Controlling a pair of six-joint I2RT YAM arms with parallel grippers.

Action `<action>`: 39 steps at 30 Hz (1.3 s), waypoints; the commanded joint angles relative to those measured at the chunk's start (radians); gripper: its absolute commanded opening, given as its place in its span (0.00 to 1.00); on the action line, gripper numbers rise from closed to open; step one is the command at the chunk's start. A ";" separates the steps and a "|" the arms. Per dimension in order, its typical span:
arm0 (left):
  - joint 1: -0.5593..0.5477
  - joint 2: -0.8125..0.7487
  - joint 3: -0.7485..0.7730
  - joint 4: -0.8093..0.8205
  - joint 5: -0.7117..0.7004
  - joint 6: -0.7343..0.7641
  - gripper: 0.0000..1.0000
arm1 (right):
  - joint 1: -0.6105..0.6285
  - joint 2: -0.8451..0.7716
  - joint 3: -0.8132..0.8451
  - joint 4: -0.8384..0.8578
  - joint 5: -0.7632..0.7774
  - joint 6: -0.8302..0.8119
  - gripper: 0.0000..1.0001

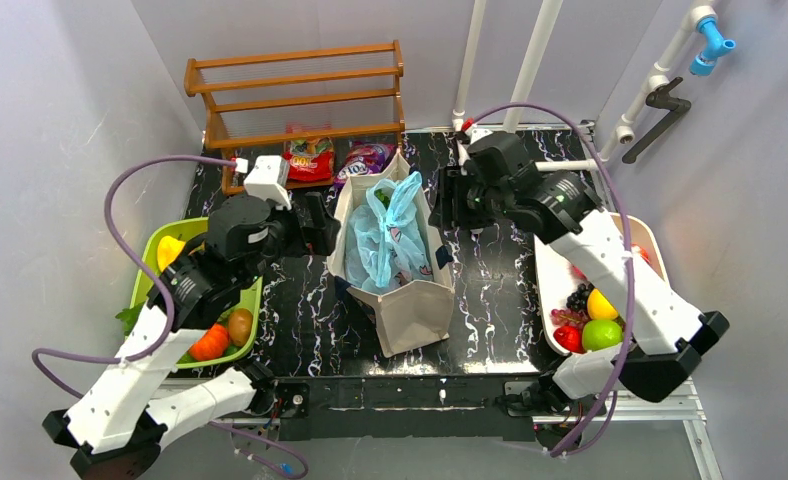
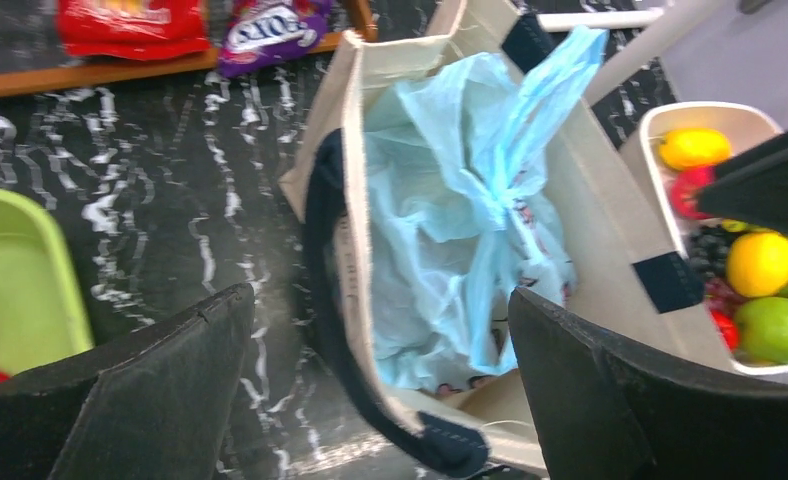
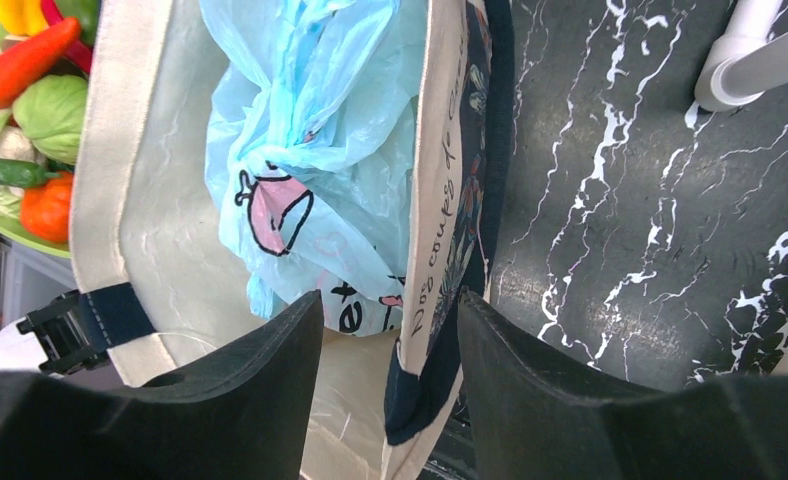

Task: Place the food into the grocery bag and tie it

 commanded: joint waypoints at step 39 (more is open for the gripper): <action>0.015 -1.010 -0.752 0.184 -0.104 0.399 0.98 | 0.002 -0.715 -0.533 0.230 0.058 0.048 0.83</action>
